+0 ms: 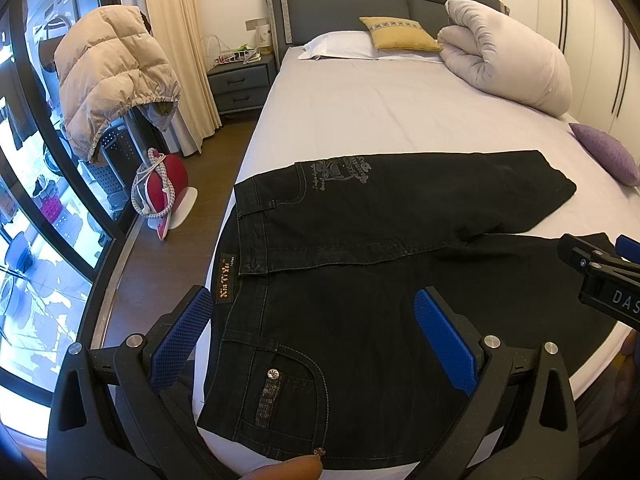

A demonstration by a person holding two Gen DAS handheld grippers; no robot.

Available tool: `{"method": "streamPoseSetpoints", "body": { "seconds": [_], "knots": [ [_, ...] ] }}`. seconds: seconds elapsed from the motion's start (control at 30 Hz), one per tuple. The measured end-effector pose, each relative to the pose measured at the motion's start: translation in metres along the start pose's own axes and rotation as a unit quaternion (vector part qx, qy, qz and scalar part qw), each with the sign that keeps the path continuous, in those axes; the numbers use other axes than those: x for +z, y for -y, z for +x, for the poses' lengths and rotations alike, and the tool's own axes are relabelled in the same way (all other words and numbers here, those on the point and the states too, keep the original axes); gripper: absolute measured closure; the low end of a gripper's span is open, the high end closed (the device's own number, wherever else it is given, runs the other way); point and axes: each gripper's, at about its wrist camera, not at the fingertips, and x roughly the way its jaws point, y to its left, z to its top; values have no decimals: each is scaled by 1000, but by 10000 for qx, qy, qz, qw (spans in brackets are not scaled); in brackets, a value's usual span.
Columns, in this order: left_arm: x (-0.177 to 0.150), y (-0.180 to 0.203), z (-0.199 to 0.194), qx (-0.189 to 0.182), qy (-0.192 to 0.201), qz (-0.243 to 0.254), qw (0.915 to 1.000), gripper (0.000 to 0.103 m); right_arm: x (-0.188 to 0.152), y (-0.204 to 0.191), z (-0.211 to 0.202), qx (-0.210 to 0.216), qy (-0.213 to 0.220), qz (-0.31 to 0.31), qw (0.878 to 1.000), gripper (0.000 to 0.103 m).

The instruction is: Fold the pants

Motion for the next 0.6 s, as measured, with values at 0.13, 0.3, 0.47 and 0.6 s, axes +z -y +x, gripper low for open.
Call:
{"method": "streamPoseSetpoints", "body": {
  "seconds": [0.13,0.3,0.47,0.6],
  "knots": [
    [-2,-1,2,-5,-8,-2,10000,0,2,0,1,6,-40,-17,10000,0],
    [-4,-1,3,-4,-19,0,10000,0,3,0,2,18,-66,-29,10000,0],
    [-7,-3,5,7,-33,8,10000,0,4,2,5,32,-104,-31,9999,0],
    [-5,-2,5,15,-38,12,10000,0,3,3,5,45,-119,-35,9999,0]
  ]
}}
